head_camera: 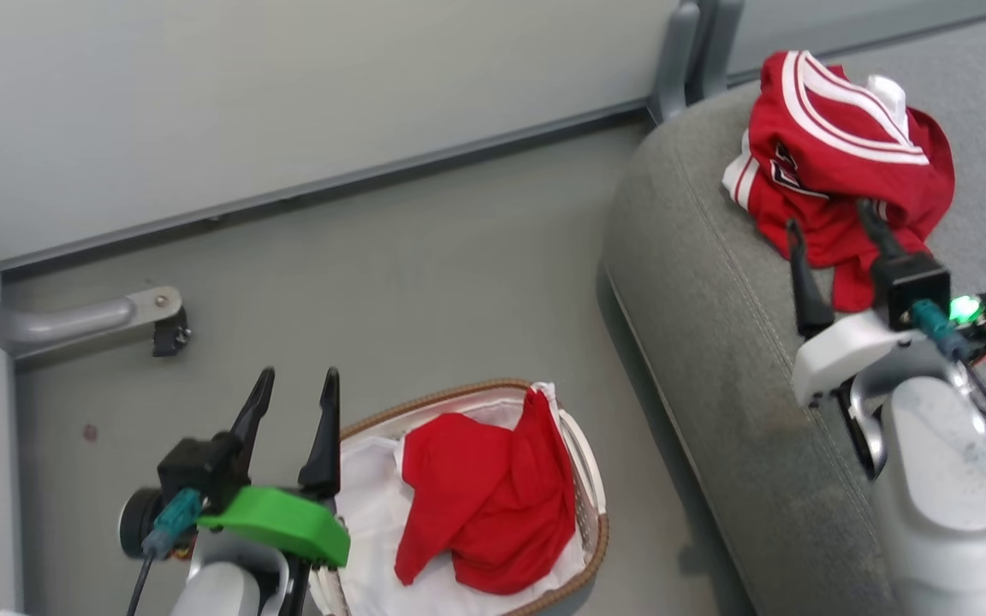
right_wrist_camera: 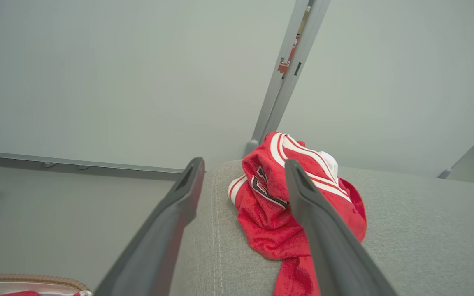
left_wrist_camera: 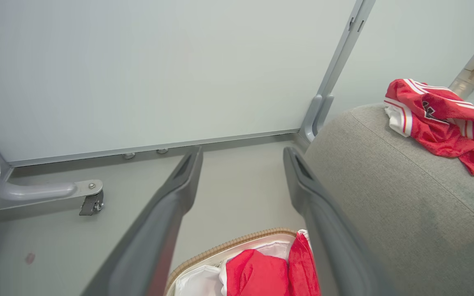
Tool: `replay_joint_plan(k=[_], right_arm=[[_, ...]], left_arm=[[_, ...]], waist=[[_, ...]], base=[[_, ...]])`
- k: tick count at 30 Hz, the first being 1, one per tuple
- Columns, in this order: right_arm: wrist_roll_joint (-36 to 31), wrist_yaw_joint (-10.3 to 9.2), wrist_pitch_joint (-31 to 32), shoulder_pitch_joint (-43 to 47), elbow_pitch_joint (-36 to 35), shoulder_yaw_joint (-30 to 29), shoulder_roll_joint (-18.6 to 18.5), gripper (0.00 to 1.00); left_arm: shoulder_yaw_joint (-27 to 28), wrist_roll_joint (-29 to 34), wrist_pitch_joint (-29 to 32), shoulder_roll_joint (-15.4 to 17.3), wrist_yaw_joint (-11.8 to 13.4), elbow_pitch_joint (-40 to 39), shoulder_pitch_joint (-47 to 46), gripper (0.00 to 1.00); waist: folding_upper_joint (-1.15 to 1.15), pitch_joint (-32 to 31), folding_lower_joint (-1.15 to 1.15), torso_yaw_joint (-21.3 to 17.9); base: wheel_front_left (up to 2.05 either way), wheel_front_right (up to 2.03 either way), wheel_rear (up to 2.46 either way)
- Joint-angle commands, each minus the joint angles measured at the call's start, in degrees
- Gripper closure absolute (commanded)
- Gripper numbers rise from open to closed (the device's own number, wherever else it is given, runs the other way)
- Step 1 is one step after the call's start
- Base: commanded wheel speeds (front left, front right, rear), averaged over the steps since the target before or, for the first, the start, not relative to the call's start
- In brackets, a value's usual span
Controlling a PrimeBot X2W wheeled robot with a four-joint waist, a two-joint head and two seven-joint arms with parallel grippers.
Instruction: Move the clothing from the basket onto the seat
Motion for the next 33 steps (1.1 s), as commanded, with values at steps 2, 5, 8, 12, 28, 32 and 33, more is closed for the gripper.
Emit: replay_joint_plan(k=[2,5,8,12,28,32,33], right_arm=[[1.3,-0.08,-0.1,2.9,-0.9,0.8,0.7,0.0],[2.3,-0.08,-0.1,5.9,-2.0,2.1,1.4,0.0],[4.3,-0.08,-0.1,9.4,-3.1,3.4,1.6,0.0],[8.1,-0.08,-0.1,12.8,-4.4,5.1,1.6,0.0],[13.4,-0.08,-0.1,21.6,-6.7,7.7,1.7,0.0],[13.7,-0.08,-0.1,21.5,-6.6,8.0,1.7,0.0],[13.7,-0.08,-0.1,21.4,-6.6,8.1,1.7,0.0]], left_arm=[[1.9,0.9,-0.1,-0.3,0.0,-0.2,2.8,0.0],[4.4,0.9,-0.1,-0.9,0.0,-0.6,5.3,0.0],[7.1,0.8,-0.1,-1.5,-0.1,-1.1,7.7,0.0],[9.2,1.2,-0.1,-1.9,-0.2,-1.6,9.7,0.0],[11.4,-0.7,-0.1,-2.4,-0.2,-1.7,13.9,0.0],[11.1,-0.9,-0.1,-2.4,-0.2,-1.6,13.7,0.0],[11.1,-1.0,-0.1,-2.4,-0.2,-1.6,13.6,0.0]], waist=[[0.0,-4.6,0.0,3.9],[0.0,-5.7,0.0,4.8],[0.0,-6.7,0.0,5.5],[0.0,-7.7,0.0,6.0],[0.0,-10.1,0.0,5.8],[0.0,-10.0,0.0,5.8],[0.0,-10.0,0.0,5.9]], base=[[0.0,0.0,0.0],[0.0,0.0,0.0],[0.0,0.0,0.0],[0.0,0.0,0.0],[0.0,0.0,0.0],[0.0,0.0,0.0],[0.0,0.0,0.0]])
